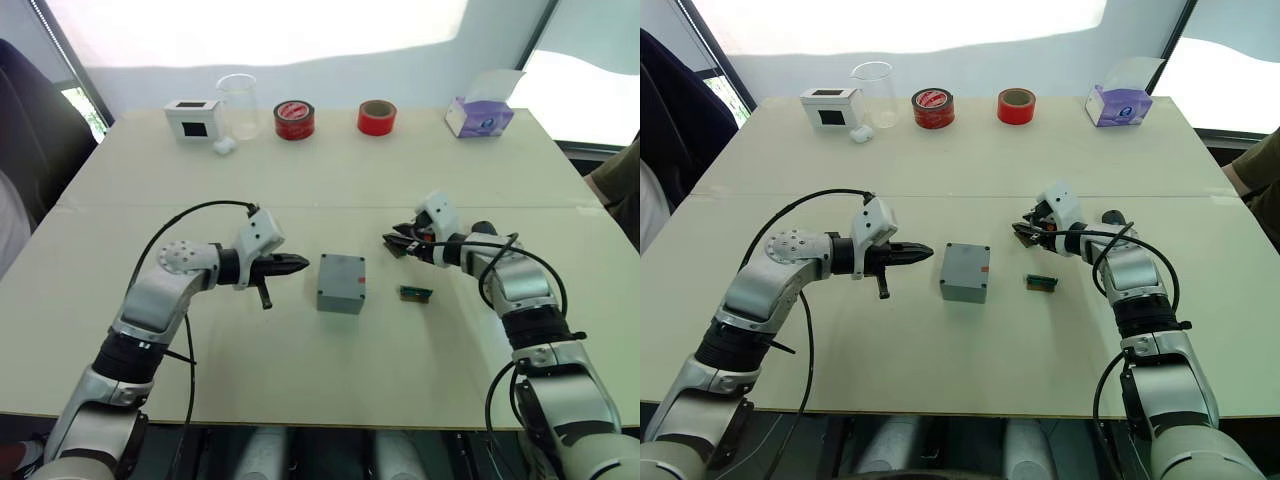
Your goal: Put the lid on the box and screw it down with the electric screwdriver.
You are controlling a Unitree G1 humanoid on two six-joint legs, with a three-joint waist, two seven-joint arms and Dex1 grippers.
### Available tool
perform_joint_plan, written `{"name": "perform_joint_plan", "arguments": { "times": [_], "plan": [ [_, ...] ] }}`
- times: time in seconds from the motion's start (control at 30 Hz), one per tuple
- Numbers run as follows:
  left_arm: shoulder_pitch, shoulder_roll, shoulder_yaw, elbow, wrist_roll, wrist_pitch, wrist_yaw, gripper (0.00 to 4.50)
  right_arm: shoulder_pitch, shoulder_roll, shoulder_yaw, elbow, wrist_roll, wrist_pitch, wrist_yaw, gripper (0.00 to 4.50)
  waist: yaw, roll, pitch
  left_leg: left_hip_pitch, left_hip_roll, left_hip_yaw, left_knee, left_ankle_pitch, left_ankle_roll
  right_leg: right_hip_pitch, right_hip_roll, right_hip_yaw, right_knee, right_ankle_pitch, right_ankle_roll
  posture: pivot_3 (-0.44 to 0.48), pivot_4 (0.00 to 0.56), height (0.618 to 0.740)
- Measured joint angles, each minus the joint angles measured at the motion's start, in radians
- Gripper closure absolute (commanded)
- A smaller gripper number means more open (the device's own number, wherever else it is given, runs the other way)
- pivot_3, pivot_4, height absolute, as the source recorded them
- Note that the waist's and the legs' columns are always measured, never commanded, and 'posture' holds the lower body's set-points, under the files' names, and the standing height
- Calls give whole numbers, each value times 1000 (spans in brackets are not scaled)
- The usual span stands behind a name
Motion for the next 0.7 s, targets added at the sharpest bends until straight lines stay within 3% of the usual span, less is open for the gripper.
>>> {"name": "perform_joint_plan", "arguments": {
  "times": [0.37,0.4,0.5,0.7],
  "plan": [
    [0,0,-4,5,3,-18,6,4500,0,8,0,18,-7,13,-4,2931,-1,0,0,0,0,0,0,0,0,0,0,0,0,0,0,0,150,740],
    [0,0,-4,5,3,-18,7,4500,0,9,0,19,-7,13,-6,3449,-1,0,0,0,0,0,0,0,0,0,0,0,0,0,0,0,150,740],
    [0,0,-4,6,3,-20,9,4500,0,14,0,20,-7,13,-11,4387,-5,0,0,0,0,0,0,0,0,0,0,0,0,0,0,0,150,740],
    [0,0,-5,8,3,-21,9,4500,-6,17,-1,23,-8,12,-18,4455,-13,0,0,0,0,0,0,0,0,0,0,0,0,0,0,0,150,740]
  ]
}}
